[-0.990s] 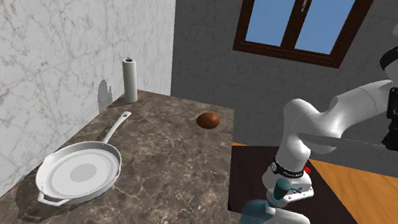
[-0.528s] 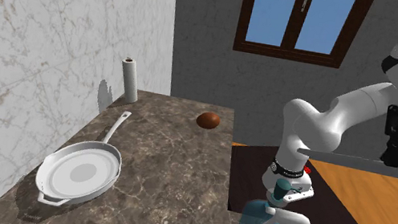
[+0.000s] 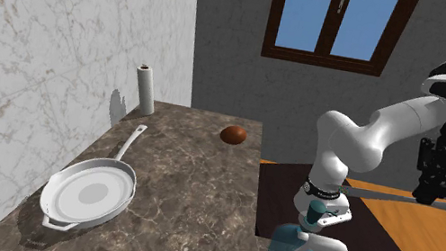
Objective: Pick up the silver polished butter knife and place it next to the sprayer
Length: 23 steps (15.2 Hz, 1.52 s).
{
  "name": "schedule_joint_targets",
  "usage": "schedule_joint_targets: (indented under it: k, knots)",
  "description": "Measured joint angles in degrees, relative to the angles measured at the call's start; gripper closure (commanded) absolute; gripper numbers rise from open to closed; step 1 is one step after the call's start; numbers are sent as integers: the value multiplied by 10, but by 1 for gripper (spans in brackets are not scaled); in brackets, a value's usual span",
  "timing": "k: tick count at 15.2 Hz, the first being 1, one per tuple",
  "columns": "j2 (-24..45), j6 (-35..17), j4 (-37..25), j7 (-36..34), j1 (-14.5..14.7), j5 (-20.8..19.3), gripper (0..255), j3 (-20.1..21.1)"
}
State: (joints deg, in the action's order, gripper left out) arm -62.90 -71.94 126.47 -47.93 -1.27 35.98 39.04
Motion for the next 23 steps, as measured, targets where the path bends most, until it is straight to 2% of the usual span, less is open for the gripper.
schedule_joint_targets:
  k: [13,23]
  knots:
    - [-47,-63,106,14,22,42,255,42]
    - [-71,-113,176,21,39,86,255,89]
